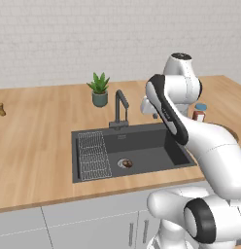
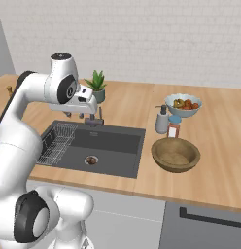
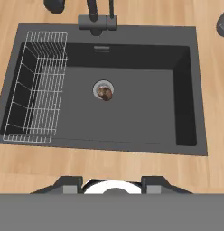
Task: Pick the mushroom from the sink and place it in the bowl. Then pick the bowl and place it in the microwave. Then close the microwave door and press the start button.
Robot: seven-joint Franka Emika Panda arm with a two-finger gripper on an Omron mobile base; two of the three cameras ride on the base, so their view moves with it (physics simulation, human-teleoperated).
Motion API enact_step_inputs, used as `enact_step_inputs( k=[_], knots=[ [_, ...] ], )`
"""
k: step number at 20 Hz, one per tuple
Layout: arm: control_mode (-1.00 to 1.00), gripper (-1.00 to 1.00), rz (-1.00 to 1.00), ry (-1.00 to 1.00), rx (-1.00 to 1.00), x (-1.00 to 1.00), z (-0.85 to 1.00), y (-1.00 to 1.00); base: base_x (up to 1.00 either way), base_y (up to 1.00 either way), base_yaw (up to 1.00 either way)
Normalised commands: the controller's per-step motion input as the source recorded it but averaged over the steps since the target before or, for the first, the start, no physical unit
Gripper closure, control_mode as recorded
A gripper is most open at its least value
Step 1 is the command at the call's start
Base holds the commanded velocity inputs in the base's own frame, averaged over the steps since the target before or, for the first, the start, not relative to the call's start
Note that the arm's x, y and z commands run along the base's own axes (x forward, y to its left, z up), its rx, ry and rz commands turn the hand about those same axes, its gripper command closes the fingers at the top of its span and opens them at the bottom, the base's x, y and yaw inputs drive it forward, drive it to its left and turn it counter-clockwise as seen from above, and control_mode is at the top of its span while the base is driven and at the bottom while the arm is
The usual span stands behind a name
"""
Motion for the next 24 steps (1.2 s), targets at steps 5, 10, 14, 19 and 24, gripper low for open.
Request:
enact_step_inputs(
  k=[5,10,14,19,24],
  knots=[
    [-1.00,-1.00,0.00,-0.07,0.00,-0.08,-0.03,0.03,0.00,0.00,0.00],
    [-1.00,-1.00,0.00,-0.01,0.04,-0.08,-0.39,-0.27,0.00,0.00,0.00],
    [-1.00,-1.00,0.10,0.25,0.25,0.00,-0.82,-0.69,0.00,0.00,0.00],
    [-1.00,-1.00,0.05,0.21,0.22,0.00,-0.70,-0.32,0.00,0.00,0.00],
    [-1.00,-1.00,-0.02,0.19,0.01,0.26,-0.27,0.08,0.00,0.00,0.00]
  ],
)
